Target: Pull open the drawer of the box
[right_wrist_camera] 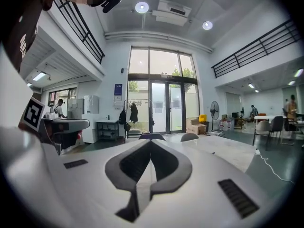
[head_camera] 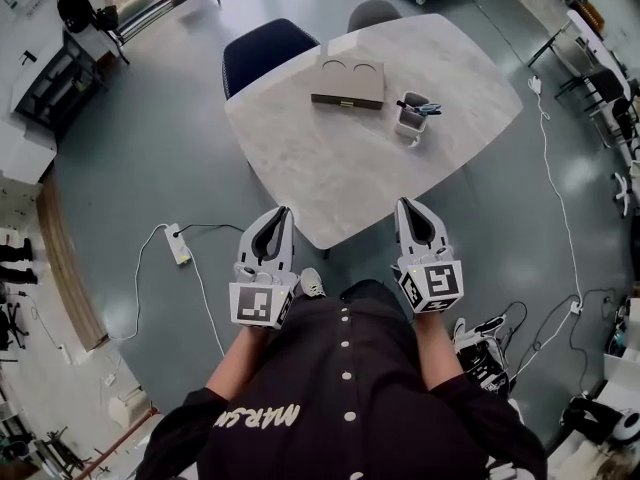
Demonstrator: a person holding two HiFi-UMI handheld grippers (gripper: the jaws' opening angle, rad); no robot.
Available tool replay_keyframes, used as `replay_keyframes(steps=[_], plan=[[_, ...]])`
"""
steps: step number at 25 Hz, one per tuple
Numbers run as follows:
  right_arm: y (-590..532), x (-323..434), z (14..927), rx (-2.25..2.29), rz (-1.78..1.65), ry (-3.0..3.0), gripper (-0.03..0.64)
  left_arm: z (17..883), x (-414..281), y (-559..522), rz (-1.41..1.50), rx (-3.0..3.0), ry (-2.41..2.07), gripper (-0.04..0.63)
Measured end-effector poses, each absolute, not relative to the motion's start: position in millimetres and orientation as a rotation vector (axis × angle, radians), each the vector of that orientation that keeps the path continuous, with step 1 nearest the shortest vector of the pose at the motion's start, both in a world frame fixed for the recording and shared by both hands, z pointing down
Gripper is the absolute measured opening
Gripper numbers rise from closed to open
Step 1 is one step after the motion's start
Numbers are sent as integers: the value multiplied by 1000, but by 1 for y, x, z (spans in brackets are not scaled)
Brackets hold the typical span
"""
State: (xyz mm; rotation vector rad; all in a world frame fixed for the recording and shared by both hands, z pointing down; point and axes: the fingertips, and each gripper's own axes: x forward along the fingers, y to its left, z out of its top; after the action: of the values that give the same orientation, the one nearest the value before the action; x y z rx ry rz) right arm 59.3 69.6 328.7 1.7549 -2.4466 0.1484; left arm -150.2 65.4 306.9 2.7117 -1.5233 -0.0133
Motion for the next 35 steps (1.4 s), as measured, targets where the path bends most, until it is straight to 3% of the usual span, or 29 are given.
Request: replay_keyframes(steps=[27, 32, 35], plan=[[-145, 87, 439, 1551, 699, -2518, -1, 361, -81, -73, 108, 2572, -1431, 26], [-194, 83, 491, 1475, 885, -2502, 74, 378, -63, -81, 134, 2527, -1394, 26], [-226, 82, 525, 1463, 1032, -2467, 83, 395, -55, -90, 170, 2496, -1388, 26]])
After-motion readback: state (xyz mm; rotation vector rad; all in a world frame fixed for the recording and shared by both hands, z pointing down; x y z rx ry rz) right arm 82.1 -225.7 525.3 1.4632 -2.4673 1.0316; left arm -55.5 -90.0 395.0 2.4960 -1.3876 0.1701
